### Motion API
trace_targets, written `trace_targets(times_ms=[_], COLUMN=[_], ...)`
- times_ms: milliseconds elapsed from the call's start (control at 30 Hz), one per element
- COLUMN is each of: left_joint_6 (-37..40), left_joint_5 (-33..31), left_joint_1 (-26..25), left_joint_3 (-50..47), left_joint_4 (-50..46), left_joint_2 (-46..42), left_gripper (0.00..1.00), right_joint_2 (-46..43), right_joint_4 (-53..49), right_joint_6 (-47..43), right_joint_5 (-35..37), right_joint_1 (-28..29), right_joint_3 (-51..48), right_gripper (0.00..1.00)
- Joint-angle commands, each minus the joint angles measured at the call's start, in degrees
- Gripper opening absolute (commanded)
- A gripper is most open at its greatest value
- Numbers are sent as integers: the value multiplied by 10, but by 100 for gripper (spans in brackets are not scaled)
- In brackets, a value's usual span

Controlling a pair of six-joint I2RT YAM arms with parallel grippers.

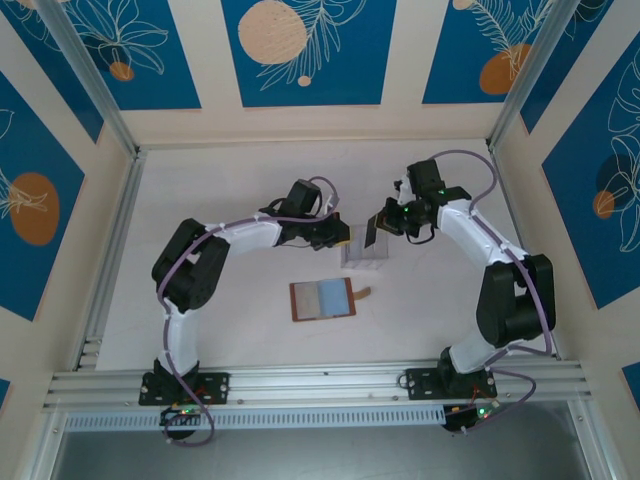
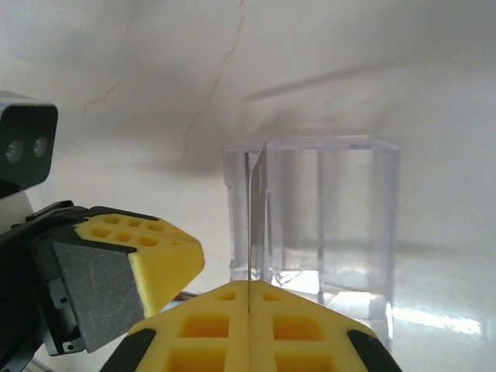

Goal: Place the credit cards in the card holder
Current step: Pick up the credit card from the storage box, then place the credit card in the storage box.

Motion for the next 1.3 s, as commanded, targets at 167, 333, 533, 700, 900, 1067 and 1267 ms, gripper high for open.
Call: trace_targets(times_ms=[167, 333, 533, 700, 900, 1067, 1267], left_joint_6=[32, 32, 32, 30, 25, 25, 22], left_joint_5=[10, 10, 9, 10, 12, 12, 14], left_joint_1=[7, 6, 8, 10, 10, 13, 16], left_joint_3=[-31, -45, -52, -57, -61, -72, -83], left_joint_4=[-25, -23, -19, -14, -7, -4, 6], left_joint_2=[-45, -50, -54, -55, -55, -62, -63], left_gripper=[5, 5, 5, 5, 5, 5, 5], right_joint_2=[-19, -1, 32, 39, 59, 86, 96], right_joint_4=[-67, -70, -71, -67, -64, -68, -65], right_joint_6=[-9, -13, -17, -18, -17, -15, -12], right_joint_5=[84, 99, 101, 101, 103, 118, 115], right_joint_1=[-14, -10, 6, 17, 29, 39, 48], right_joint_3=[-5, 4, 13, 9, 20, 33, 38], right_gripper=[0, 0, 0, 0, 0, 5, 10])
